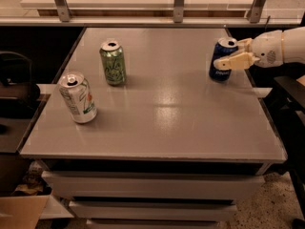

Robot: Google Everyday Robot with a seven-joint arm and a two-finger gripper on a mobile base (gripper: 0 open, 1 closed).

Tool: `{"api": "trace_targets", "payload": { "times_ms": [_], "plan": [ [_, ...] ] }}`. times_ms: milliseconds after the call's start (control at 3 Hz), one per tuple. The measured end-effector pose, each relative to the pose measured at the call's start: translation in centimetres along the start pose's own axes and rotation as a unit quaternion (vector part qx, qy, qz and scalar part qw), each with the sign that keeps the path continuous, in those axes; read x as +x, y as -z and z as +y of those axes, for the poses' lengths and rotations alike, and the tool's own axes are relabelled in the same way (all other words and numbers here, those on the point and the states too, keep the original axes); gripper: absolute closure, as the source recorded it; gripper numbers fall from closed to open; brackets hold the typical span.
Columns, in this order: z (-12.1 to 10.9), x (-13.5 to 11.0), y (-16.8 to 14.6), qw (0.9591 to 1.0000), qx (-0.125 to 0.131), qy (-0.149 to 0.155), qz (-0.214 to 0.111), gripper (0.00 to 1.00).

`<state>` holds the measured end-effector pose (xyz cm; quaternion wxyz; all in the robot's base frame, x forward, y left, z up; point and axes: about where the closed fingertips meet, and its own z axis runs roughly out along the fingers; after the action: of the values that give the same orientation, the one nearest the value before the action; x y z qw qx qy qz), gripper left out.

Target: Move pepsi can near green can

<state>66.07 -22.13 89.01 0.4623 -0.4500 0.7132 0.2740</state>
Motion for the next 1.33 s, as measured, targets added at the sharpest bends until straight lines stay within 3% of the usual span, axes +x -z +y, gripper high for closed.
{"api": "trace_targets", "payload": {
  "times_ms": [333,667,1000,1333],
  "plan": [
    [0.1,0.0,-0.3,1.0000,-0.003,0.000,0.000,0.88],
    [0.1,0.0,-0.6,1.0000,-0.005,0.000,0.000,1.00],
    [0.1,-0.1,-0.7,1.0000,-0.006,0.000,-0.001,1.00],
    [0.7,-1.4,-2.0,0.9993,-0.033,0.018,-0.006,1.00]
  ]
}}
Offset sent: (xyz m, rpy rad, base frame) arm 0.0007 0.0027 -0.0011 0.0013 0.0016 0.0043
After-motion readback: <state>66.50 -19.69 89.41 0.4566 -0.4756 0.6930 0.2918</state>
